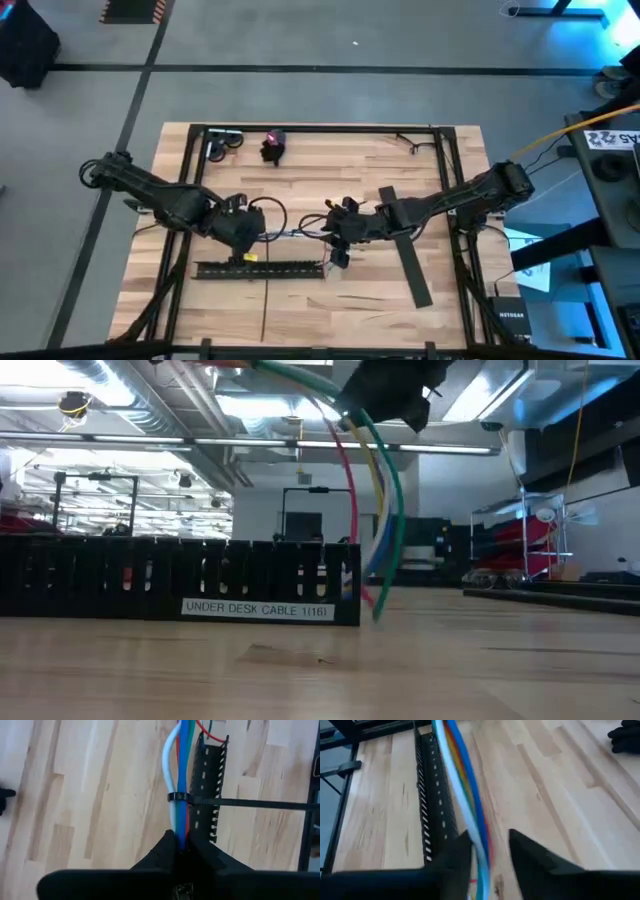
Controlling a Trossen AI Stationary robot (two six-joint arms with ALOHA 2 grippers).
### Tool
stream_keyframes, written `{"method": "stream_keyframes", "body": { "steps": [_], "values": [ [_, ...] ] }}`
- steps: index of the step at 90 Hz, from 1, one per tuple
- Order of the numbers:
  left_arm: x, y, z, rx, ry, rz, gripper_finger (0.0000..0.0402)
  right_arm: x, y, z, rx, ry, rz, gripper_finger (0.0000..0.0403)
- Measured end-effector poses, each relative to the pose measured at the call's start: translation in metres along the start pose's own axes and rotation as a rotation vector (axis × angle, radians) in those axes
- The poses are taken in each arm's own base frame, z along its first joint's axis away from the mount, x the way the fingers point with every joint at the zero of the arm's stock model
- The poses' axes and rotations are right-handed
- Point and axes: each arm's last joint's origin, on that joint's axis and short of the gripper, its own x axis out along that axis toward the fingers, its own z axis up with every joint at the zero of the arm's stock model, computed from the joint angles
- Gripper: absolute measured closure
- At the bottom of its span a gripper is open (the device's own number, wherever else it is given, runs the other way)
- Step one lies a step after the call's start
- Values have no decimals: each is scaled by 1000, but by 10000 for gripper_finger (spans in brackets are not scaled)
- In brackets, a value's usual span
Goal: Ziptie cables
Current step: Insert the zip tied cables into the black cable duct
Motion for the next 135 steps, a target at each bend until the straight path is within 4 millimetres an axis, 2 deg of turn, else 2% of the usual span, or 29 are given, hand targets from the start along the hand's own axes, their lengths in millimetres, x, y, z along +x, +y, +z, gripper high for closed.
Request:
{"method": "stream_keyframes", "body": {
  "steps": [12,21,35,50,66,75,82,94,98,112,124,135],
  "values": [
    [0,0,1,-42,-9,0,375,-3,4,10,18,-36,17,162],
    [0,0,1,-76,-21,13,375,3,10,8,23,-48,-56,132],
    [0,0,3,-134,-39,13,375,16,27,6,-19,-99,-200,125],
    [0,-1,7,-176,-70,-8,375,32,43,9,-110,-137,-380,137],
    [-1,-1,7,-192,-70,-8,375,48,40,2,-142,-84,-547,164],
    [-6,-4,7,-190,-85,-24,375,50,34,-4,-92,-53,-589,196],
    [-12,-6,7,-185,-96,-40,375,49,31,-10,-76,-10,-611,242],
    [-25,-6,4,-183,-122,-75,375,46,28,-15,-112,61,-621,361],
    [-28,-5,2,-181,-125,-81,375,44,28,-16,-140,88,-604,386],
    [-38,2,-9,-201,-96,-62,375,31,28,-11,-166,161,-513,397],
    [-43,6,-24,-203,-9,-20,375,18,37,-1,-164,219,-246,399],
    [-44,2,-31,-166,38,-10,375,19,48,2,-200,217,-64,400]
  ]
}}
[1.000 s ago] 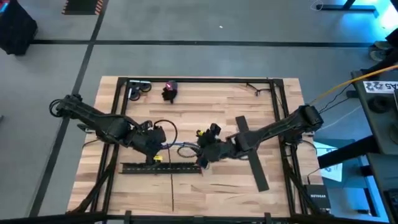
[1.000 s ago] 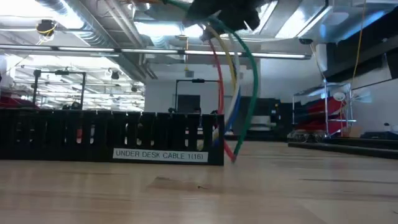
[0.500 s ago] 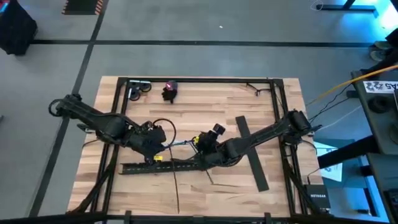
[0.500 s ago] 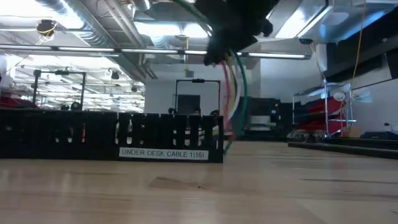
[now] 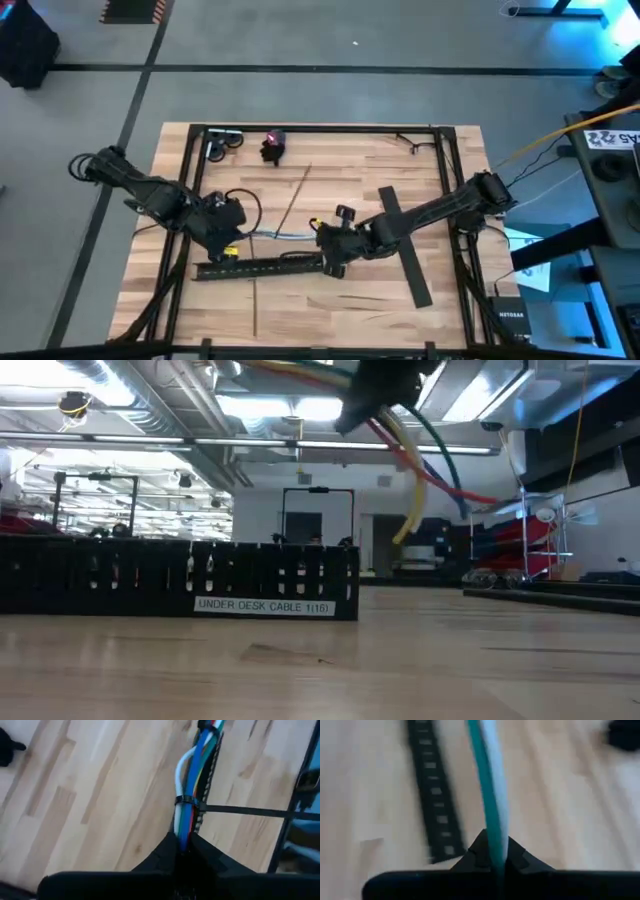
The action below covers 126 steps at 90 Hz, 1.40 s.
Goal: Ziptie cables
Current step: Insert the zip tied cables into the black cable duct
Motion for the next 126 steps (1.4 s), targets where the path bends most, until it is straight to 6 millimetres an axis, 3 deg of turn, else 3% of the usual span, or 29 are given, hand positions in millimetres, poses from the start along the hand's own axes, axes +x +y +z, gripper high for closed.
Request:
{"method": "stream_keyframes", "body": {
  "steps": [17,52,83,126],
  "values": [
    [11,-10,-9,69,57,35,375,17,7,-1,-14,12,66,401],
    [79,-26,-67,121,218,29,375,58,17,0,-155,-42,135,402],
    [113,-21,-105,108,273,64,375,96,17,0,-169,-84,184,399],
    [159,-9,-139,53,315,10,375,128,19,-8,-162,-87,178,398]
  ]
}}
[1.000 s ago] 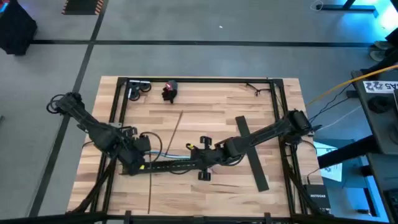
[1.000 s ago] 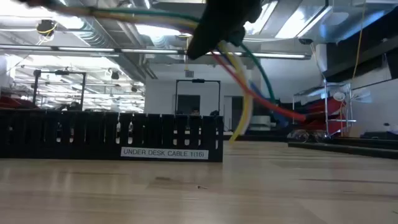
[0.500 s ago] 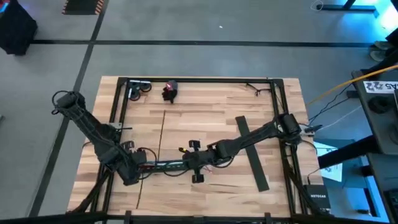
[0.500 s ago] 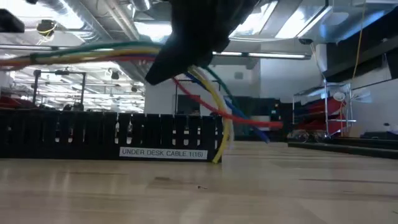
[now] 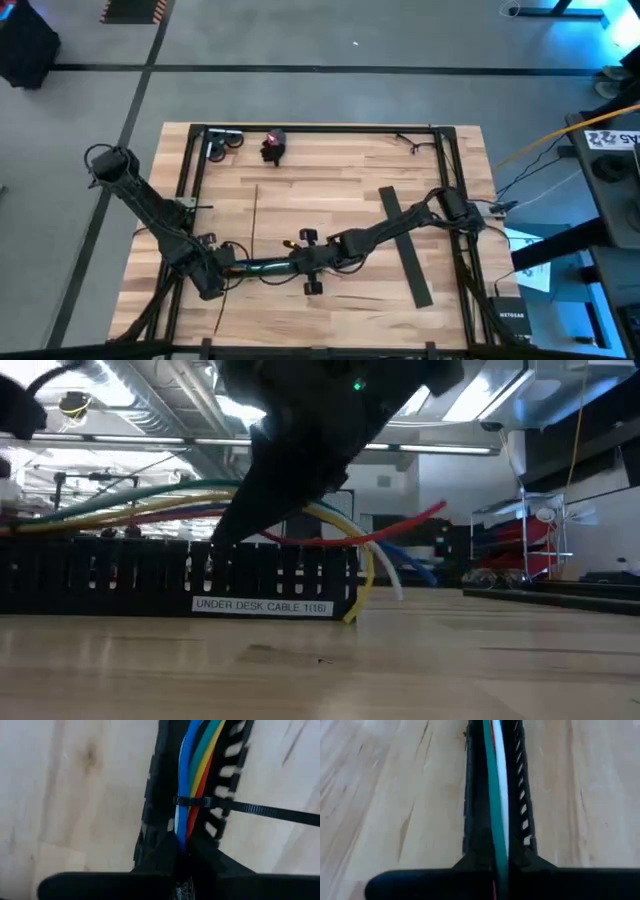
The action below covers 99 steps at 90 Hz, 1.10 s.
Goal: Ziptie cables
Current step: Insert the zip tied cables into the black cable duct
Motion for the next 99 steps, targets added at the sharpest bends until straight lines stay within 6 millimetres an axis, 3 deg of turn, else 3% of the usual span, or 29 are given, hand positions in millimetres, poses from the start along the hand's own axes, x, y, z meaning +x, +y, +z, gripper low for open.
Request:
{"method": "stream_keyframes", "body": {
  "steps": [34,58,75,99],
  "values": [
    [8,2,-1,5,13,-28,369,11,1,-4,2,-14,5,396],
    [4,1,-4,3,113,-64,279,8,2,-6,-3,34,6,314],
    [-18,-3,1,0,38,-135,242,-9,2,14,-22,131,-13,267],
    [-27,4,0,26,-23,-103,246,-33,1,46,-106,120,-5,261]
  ]
}}
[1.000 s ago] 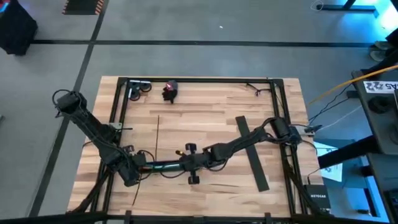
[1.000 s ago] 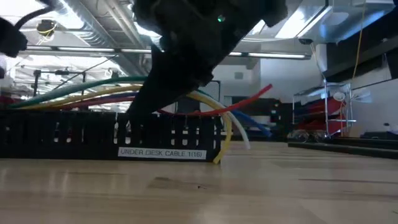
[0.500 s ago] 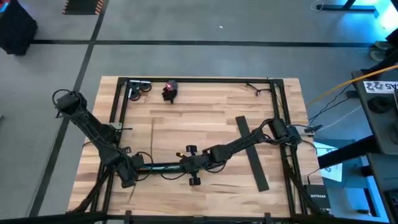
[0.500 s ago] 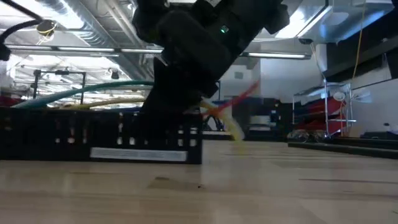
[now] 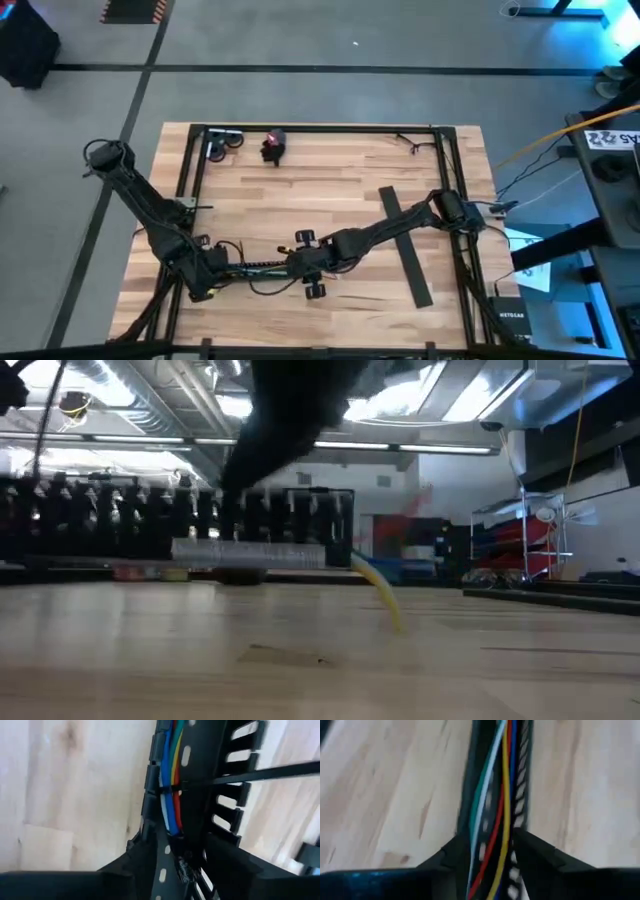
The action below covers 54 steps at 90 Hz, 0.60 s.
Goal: Ziptie cables
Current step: Insert the zip tied cables into the black cable duct
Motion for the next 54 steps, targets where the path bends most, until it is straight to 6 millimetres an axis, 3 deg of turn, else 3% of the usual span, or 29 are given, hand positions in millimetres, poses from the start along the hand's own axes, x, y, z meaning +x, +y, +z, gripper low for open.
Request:
{"method": "stream_keyframes", "body": {
  "steps": [31,54],
  "values": [
    [5,-4,19,48,-147,-17,249,-2,-3,-18,50,188,8,261],
    [30,-11,40,33,-155,-109,249,-7,-2,-27,65,289,42,261]
  ]
}}
